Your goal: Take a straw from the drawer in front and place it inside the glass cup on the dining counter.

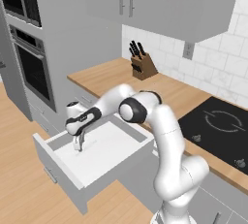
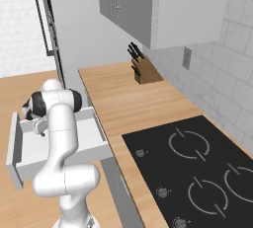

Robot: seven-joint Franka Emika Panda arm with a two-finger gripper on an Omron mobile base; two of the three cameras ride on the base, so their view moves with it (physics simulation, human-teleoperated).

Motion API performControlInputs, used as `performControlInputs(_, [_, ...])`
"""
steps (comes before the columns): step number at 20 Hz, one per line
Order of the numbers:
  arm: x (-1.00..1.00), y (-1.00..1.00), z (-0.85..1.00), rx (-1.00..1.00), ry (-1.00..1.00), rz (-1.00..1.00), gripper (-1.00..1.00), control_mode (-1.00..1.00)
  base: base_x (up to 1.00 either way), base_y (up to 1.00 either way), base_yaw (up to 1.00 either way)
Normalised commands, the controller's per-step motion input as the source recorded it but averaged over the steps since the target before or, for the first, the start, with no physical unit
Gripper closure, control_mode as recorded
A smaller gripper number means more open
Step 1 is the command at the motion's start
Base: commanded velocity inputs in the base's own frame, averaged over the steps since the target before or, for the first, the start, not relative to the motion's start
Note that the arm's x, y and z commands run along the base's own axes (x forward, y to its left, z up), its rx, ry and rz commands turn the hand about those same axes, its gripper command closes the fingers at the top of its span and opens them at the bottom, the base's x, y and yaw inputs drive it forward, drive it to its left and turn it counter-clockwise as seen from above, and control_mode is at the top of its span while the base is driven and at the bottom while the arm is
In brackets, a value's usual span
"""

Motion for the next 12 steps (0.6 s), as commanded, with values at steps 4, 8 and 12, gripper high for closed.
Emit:
performControlInputs(4, [0.00, -0.10, -0.07, 0.01, 0.00, 0.14, -1.00, -1.00, 0.00, 0.00, 0.00])
performControlInputs(8, [0.00, 0.00, -0.12, 0.09, 0.00, 0.17, -1.00, -1.00, 0.00, 0.00, 0.00])
performControlInputs(12, [0.00, 0.00, -0.15, 0.10, 0.00, 0.14, -1.00, -1.00, 0.00, 0.00, 0.00])
